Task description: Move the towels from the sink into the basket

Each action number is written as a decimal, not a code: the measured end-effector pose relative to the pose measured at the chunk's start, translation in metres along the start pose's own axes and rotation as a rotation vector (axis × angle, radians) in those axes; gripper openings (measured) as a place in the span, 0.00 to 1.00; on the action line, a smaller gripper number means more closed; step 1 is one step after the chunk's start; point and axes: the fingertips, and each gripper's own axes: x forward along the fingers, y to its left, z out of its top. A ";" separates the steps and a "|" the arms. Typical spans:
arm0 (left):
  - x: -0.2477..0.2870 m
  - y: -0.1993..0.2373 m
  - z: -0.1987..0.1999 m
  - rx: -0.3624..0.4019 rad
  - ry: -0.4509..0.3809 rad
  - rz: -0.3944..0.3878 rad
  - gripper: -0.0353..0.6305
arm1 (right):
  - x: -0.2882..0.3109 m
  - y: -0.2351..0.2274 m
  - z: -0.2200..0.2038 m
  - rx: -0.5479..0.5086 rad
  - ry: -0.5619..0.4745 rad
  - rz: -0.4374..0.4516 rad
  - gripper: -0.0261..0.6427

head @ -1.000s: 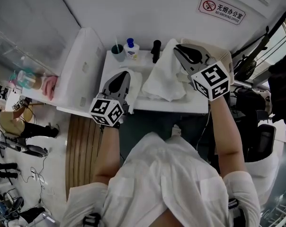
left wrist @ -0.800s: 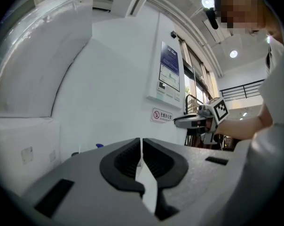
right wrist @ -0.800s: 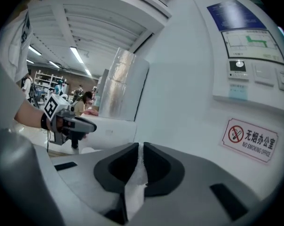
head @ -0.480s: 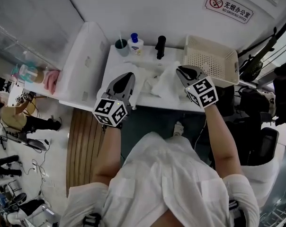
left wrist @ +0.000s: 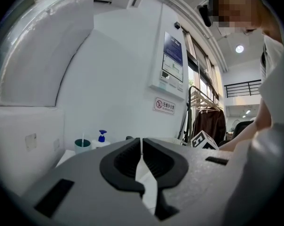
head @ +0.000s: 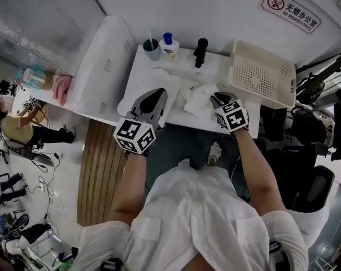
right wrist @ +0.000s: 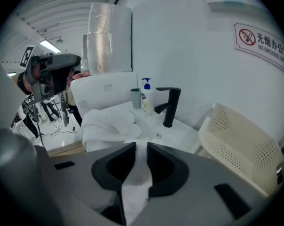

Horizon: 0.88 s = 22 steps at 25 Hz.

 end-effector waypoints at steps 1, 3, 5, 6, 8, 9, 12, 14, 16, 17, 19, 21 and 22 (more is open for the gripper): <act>0.001 0.001 -0.002 0.000 0.003 0.002 0.09 | 0.005 0.001 -0.006 0.005 0.017 0.005 0.23; 0.003 0.003 -0.004 0.000 0.007 0.008 0.08 | 0.012 0.003 -0.011 0.005 0.041 0.015 0.35; 0.005 0.007 -0.006 -0.003 0.009 0.013 0.08 | 0.016 0.005 -0.009 -0.004 0.046 0.017 0.40; 0.006 0.008 -0.007 -0.005 0.010 0.016 0.08 | 0.018 0.006 -0.006 -0.008 0.043 0.020 0.42; 0.008 0.010 -0.010 -0.008 0.013 0.021 0.09 | 0.024 0.010 -0.002 -0.010 0.045 0.042 0.44; 0.008 0.012 -0.011 -0.010 0.014 0.024 0.08 | 0.029 0.013 -0.002 -0.011 0.059 0.058 0.46; 0.009 0.016 -0.016 -0.018 0.020 0.030 0.08 | 0.049 0.025 -0.015 -0.061 0.145 0.100 0.49; 0.009 0.018 -0.020 -0.025 0.024 0.034 0.09 | 0.060 0.035 -0.024 -0.144 0.202 0.113 0.49; 0.009 0.022 -0.024 -0.032 0.029 0.039 0.09 | 0.073 0.043 -0.031 -0.242 0.242 0.115 0.50; 0.009 0.023 -0.026 -0.035 0.031 0.042 0.08 | 0.081 0.045 -0.034 -0.280 0.263 0.115 0.51; 0.009 0.027 -0.030 -0.041 0.036 0.046 0.08 | 0.098 0.045 -0.046 -0.317 0.319 0.110 0.52; 0.009 0.030 -0.035 -0.047 0.043 0.050 0.08 | 0.114 0.040 -0.062 -0.315 0.386 0.099 0.53; 0.009 0.033 -0.037 -0.049 0.047 0.052 0.08 | 0.122 0.038 -0.069 -0.308 0.416 0.095 0.53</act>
